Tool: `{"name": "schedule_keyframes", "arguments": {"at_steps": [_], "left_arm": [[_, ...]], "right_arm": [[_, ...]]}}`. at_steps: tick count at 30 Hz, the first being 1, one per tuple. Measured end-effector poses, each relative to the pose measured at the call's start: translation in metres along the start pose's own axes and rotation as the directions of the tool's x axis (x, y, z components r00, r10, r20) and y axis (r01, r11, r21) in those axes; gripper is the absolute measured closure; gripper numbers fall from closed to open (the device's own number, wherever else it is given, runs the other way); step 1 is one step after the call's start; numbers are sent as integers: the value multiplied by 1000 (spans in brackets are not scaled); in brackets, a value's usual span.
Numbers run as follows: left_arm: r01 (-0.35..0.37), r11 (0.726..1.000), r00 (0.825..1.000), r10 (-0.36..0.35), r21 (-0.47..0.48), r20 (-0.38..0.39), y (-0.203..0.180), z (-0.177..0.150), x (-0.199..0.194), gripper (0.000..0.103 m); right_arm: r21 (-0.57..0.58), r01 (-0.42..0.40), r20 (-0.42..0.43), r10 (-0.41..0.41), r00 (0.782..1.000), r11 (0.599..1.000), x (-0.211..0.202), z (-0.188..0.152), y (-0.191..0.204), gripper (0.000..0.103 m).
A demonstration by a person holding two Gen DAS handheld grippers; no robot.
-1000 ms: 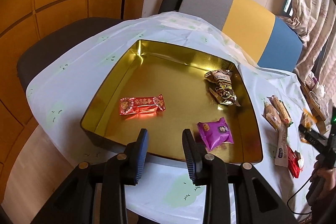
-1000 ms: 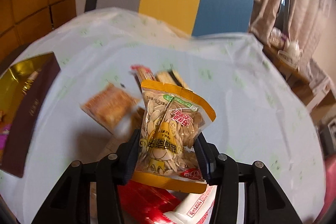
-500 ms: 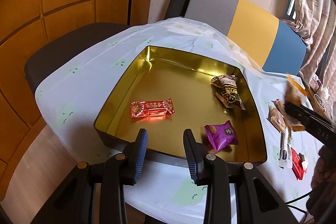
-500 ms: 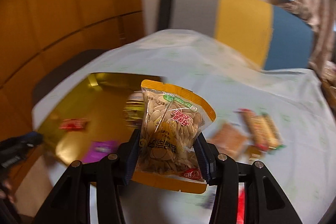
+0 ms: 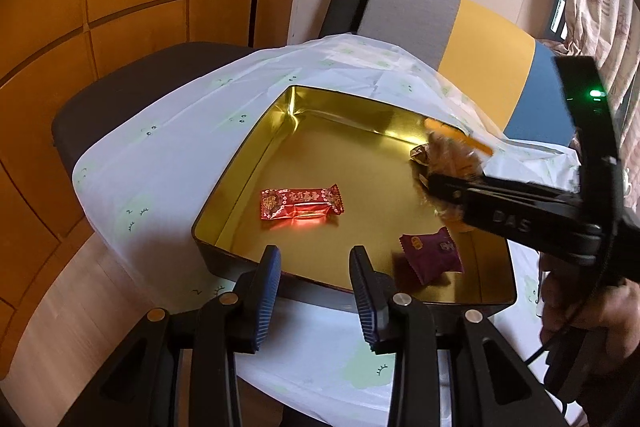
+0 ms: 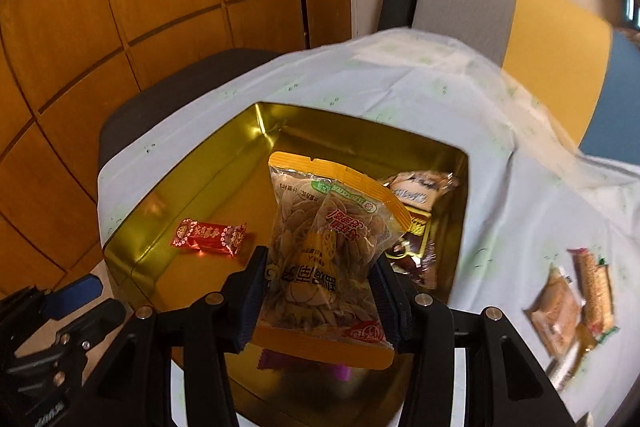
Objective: Organize snacks
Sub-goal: 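Carry the clear orange-trimmed bag over the gold tray and release it with the right tool, then return to the pile and grasp the white tube-shaped packet with the left tool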
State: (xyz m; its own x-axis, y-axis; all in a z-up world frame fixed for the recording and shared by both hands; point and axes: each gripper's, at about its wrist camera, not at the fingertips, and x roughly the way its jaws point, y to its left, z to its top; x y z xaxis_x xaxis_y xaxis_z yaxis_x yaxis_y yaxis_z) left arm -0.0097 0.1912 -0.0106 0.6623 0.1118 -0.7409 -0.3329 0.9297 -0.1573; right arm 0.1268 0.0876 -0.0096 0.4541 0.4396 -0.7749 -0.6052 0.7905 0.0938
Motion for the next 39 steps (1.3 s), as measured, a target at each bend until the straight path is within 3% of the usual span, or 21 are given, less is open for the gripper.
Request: {"name": "schedule_keyframes", "arguments": {"at_steps": [3,6,10,15,18,22,32,39], "left_arm": [[3,1000,1000,-3,-6,-10,1,-2,1,67],[8,1000,1000,-8,-7,-17,2,-4,3,67],[11,1000,1000,-11,-9,-18,2,-5,4,67],[47,998,999,-47,35,-2,-10,-2,0,67],[71,993,997,-72,90,11,-27,1,-5,67],[105,984,994,-107,145,5,-48,4,-8,67],[214,937,976,-216,276,-21,-112,8,-12,67],[317,879,949,-295,357,-116,-161,2,-8,67]], "right_arm": [[39,0,-32,2,999,999,13,-4,-2,51],[76,-9,-49,12,999,997,19,-8,-6,40],[76,5,-27,-3,1000,997,13,-13,-4,39],[92,13,23,-16,1000,996,-16,-26,-9,39],[109,22,68,-29,997,994,-42,-38,-20,32],[140,43,100,-57,993,989,-71,-56,-41,31],[257,169,75,-194,978,952,-122,-110,-127,29],[314,269,5,-285,959,910,-148,-137,-190,24]]}}
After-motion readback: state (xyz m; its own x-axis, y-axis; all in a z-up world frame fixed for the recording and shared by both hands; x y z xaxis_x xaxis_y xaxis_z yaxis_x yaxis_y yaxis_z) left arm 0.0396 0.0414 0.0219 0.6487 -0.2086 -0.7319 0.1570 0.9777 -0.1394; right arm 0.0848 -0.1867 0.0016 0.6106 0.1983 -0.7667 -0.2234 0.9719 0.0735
